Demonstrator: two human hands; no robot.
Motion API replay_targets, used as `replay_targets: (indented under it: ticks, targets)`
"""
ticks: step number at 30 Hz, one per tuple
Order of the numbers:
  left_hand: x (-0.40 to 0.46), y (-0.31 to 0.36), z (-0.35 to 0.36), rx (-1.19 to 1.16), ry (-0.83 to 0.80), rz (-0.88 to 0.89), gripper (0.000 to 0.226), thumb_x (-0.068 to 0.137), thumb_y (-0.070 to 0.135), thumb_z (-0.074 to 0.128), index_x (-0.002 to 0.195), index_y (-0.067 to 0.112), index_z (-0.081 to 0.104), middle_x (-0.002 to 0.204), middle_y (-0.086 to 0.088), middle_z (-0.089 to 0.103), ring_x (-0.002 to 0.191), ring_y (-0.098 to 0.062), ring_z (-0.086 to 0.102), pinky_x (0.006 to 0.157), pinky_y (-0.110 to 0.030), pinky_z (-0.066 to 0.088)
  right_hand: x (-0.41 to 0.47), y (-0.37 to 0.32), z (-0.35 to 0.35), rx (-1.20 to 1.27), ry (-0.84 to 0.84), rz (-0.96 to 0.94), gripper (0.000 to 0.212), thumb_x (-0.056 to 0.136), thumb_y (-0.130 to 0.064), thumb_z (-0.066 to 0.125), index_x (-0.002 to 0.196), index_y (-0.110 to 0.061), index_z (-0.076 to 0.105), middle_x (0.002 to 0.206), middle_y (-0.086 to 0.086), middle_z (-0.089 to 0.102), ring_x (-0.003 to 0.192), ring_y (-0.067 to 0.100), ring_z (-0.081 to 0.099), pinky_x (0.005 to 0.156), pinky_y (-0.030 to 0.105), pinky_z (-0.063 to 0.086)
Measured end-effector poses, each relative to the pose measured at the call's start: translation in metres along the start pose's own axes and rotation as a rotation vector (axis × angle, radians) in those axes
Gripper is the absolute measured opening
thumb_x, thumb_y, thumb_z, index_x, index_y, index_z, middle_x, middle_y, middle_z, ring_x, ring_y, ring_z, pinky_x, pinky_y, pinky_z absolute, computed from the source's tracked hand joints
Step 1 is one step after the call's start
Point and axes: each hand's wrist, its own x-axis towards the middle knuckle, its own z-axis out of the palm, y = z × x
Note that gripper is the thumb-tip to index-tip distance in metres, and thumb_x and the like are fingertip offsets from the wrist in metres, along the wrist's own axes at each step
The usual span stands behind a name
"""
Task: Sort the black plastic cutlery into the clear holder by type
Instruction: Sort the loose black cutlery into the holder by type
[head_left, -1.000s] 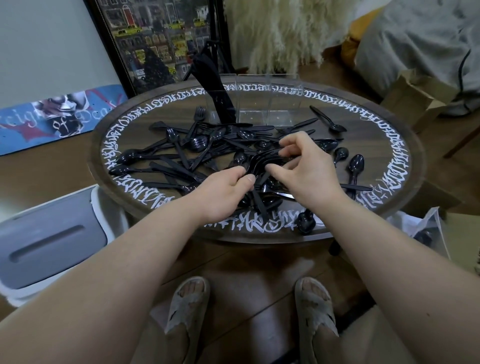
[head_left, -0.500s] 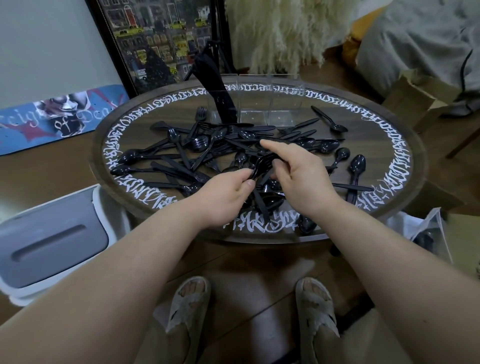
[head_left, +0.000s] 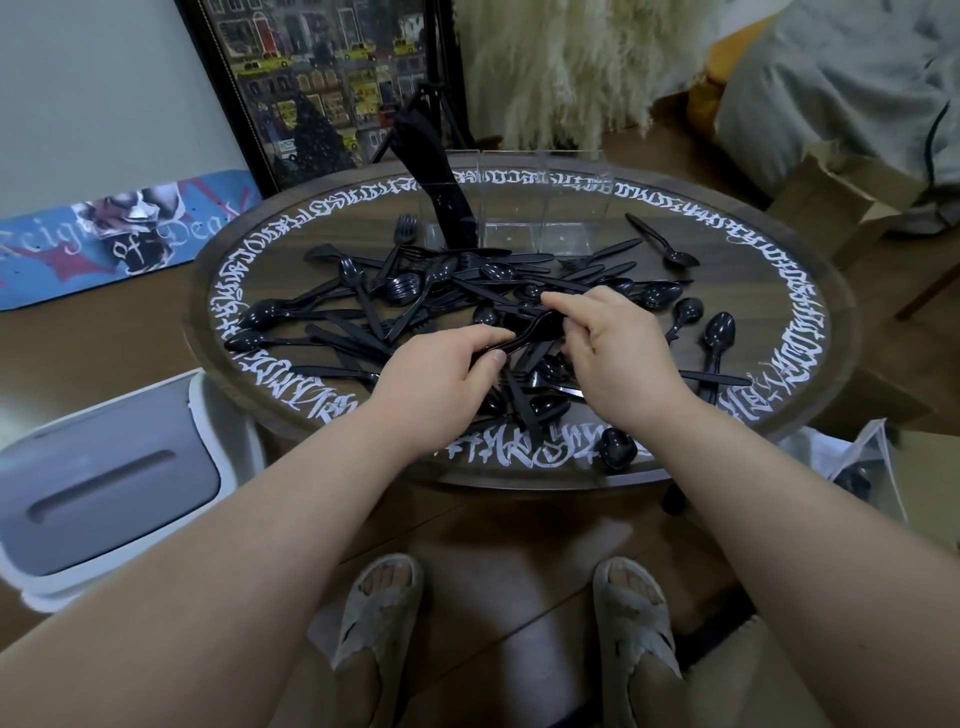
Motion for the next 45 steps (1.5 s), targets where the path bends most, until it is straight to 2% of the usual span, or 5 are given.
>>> replay_targets:
  ticks: [6,13,21,30,45]
  targets:
    - [-0.001,0.008,-0.001,0.02,0.086,0.037,0.035,0.1,0.025,0.041,0.131,0.034,0.056,0.099,0.011,0.066,0.081,-0.008,0.058,0.081,-0.03,0.046,0.004,-0.001,-0.003,0.14,0.022,0.091,0.035,0.099,-0.01,0.045,0.13,-0.018,0.059,0.096,-0.006,0.056,0.09,0.013,0.057,0.083,0.017,0.041]
    - [0.004,0.011,0.003,-0.035,0.107,0.025,0.036,0.1,0.021,0.04,0.13,0.034,0.056,0.091,0.013,0.06,0.077,-0.006,0.053,0.079,-0.029,0.044,0.003,-0.008,-0.012,1.005,0.067,0.487,0.017,0.093,0.0,0.055,0.093,-0.011,0.068,0.079,0.004,0.064,0.068,0.009,0.059,0.068,0.021,0.052]
    - [0.026,0.006,-0.007,0.143,0.161,0.052,0.046,0.1,0.022,0.04,0.146,0.025,0.036,0.141,0.003,0.044,0.129,-0.019,0.034,0.106,-0.029,0.027,0.023,-0.01,-0.027,0.841,0.292,0.416,0.024,0.091,-0.004,0.058,0.089,-0.025,0.07,0.074,-0.004,0.07,0.071,0.009,0.064,0.079,0.03,0.056]
    - [0.126,-0.01,-0.041,0.46,0.147,0.103,0.056,0.098,0.021,0.043,0.15,0.016,0.023,0.156,0.0,0.024,0.139,-0.026,0.021,0.111,-0.049,0.029,0.11,-0.007,-0.058,0.204,0.566,0.028,0.027,0.093,-0.013,0.055,0.116,-0.01,0.069,0.107,0.003,0.071,0.1,0.012,0.063,0.093,0.016,0.043]
    - [0.166,-0.035,-0.017,0.647,0.006,0.084,0.063,0.097,0.034,0.04,0.151,0.018,0.012,0.16,0.004,0.007,0.143,-0.022,0.009,0.106,-0.046,0.025,0.183,0.037,0.004,-0.339,0.006,-0.053,0.037,0.098,-0.014,0.042,0.132,-0.017,0.056,0.134,0.003,0.055,0.118,0.029,0.044,0.098,0.033,0.035]
